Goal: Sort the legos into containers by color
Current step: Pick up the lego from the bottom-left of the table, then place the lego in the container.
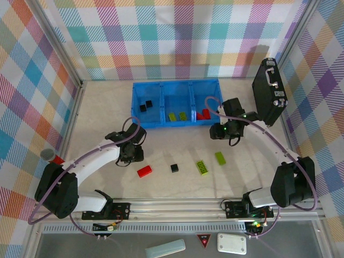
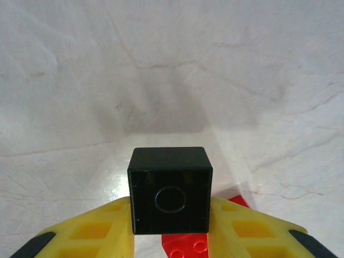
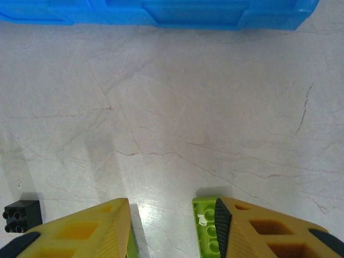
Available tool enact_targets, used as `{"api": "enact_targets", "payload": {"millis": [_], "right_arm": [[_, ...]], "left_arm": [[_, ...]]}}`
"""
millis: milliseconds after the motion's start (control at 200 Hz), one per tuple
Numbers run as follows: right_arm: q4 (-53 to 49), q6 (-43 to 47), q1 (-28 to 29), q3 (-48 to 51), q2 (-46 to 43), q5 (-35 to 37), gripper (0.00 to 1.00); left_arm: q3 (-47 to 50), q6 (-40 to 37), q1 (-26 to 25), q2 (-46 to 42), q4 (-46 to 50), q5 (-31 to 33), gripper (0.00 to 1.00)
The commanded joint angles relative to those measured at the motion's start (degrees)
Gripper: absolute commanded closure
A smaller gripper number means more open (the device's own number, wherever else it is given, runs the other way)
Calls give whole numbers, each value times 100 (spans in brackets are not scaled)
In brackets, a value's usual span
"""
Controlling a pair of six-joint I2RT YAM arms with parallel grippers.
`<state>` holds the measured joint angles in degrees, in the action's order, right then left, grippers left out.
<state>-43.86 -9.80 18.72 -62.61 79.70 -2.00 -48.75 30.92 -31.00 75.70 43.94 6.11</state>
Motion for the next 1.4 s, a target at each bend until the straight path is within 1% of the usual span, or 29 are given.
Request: {"api": "enact_targets", "payload": {"millis": [0, 310, 635, 780, 860, 1020, 1215, 1395], "right_arm": [[-141, -104, 18, 202, -192, -45, 53], [-202, -363, 87, 654, -644, -20, 53], [-394, -492, 87, 993, -1069, 144, 53], [-464, -540, 88, 1057, -1220, 187, 53], [-487, -558, 88, 1075, -1285, 200, 53], [-534, -562, 88, 1067, -1333, 242, 52], [-552, -571, 87, 1084, -1350, 270, 52], [-538, -553, 88, 1093, -1352, 281, 52]], "left_arm": [[-379, -255, -38, 94, 309, 167, 65], [-1247, -732, 236, 671, 299, -11, 65], [-2504, -1201, 649, 1633, 249, -215, 65], [-3252, -1350, 771, 2194, 324, -155, 66], [-3561, -1430, 821, 2462, 325, -12, 66], [-4201, -1586, 1005, 3003, 404, 69, 66], [-4895, -1713, 1196, 3607, 474, 16, 66], [-5426, -1790, 1237, 4138, 543, 37, 66]]}}
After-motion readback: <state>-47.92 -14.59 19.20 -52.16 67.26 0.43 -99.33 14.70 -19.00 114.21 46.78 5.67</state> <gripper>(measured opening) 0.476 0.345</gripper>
